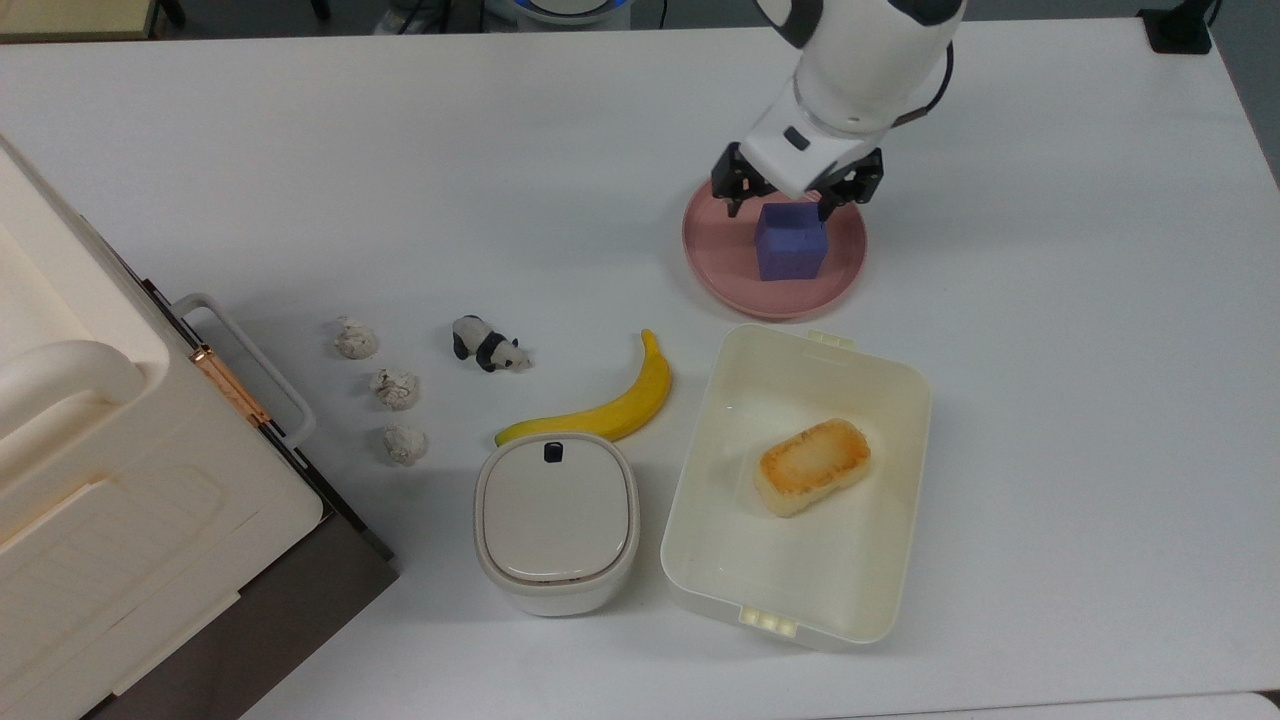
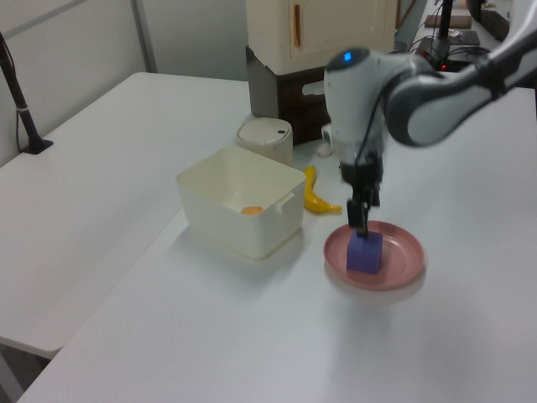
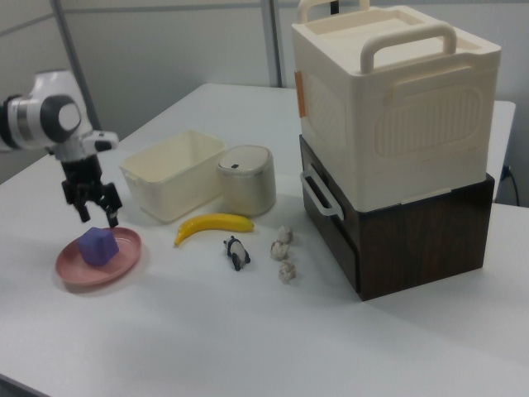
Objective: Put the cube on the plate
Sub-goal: 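Open the gripper to release the cube and raise away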
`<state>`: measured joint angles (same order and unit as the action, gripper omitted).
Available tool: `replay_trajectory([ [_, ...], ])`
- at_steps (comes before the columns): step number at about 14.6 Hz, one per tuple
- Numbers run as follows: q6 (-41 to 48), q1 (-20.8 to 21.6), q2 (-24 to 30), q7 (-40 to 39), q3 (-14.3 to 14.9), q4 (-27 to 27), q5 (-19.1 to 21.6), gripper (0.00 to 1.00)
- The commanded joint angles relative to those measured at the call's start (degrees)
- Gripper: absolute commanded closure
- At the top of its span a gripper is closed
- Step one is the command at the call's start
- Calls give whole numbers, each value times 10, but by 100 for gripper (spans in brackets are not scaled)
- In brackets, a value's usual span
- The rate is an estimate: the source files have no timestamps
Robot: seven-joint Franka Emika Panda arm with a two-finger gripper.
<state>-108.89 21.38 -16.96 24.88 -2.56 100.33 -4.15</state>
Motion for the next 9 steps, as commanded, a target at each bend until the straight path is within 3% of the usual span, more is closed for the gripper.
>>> replay_trajectory([
  [1, 69, -76, 42, 0, -20, -61, -7, 0],
  [4, 99, -123, 66, -81, -11, -86, -5, 0],
  [9, 119, -145, 83, -135, 56, -95, -1, 0],
])
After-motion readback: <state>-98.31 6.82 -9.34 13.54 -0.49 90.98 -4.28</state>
